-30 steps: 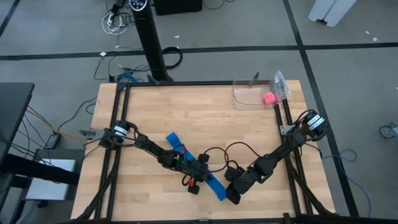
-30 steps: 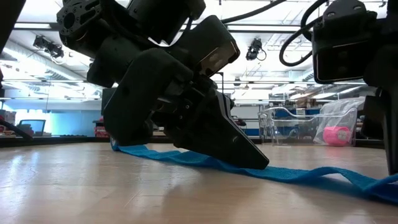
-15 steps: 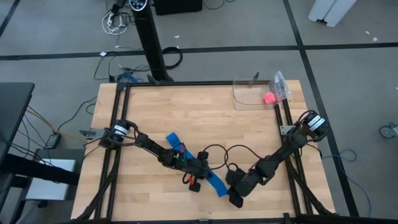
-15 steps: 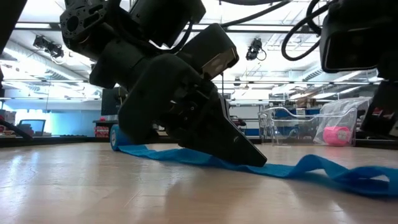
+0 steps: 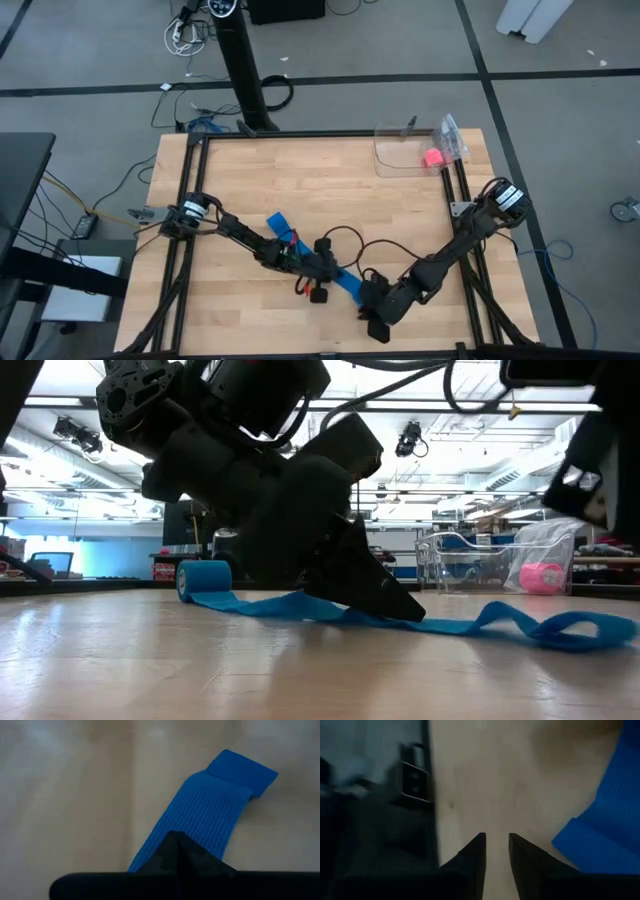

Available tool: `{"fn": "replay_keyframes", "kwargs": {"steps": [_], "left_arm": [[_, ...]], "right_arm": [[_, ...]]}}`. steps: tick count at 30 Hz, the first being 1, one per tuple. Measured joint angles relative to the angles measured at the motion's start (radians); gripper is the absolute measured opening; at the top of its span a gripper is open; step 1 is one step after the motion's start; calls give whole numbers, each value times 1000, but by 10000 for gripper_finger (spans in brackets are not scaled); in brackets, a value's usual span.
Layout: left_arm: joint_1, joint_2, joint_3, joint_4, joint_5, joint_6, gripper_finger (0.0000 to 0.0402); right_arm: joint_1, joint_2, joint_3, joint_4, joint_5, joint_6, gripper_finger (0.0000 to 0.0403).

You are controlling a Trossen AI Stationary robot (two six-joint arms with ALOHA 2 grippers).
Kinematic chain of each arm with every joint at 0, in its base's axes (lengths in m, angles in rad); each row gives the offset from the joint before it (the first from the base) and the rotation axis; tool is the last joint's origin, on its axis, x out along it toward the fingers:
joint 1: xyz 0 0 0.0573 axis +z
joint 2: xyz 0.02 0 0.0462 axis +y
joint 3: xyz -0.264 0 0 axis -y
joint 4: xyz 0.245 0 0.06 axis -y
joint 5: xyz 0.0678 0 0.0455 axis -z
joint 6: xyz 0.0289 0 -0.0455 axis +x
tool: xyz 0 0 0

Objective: Roll bandage
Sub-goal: Roll the blue bandage

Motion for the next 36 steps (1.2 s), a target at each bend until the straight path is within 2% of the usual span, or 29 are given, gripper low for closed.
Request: {"fn": "replay_keyframes", "kwargs": {"steps": [3,6,11,21,29,33,36], "left_arm": [[6,0,-1,1,-54,-62,1],[12,1,-1,0,-84,-109,1],[21,2,-1,6,-118,-151,1],[34,2,-1,16,-121,-177,1],[34,2,-1,17,-121,-195,1],[34,2,-1,17,-121,-195,1],[34,2,-1,17,-121,-195,1]], "right_arm": [[-10,0,88,-252,51,-7,95],[-24,0,129,-399,85,-10,95],[-56,0,141,-455,85,-73,95],[-92,1,140,-517,88,-219,95],[-112,92,141,-563,32,-231,95],[-114,100,160,-594,47,-208,95],[-110,98,204,-671,96,-198,95]]}}
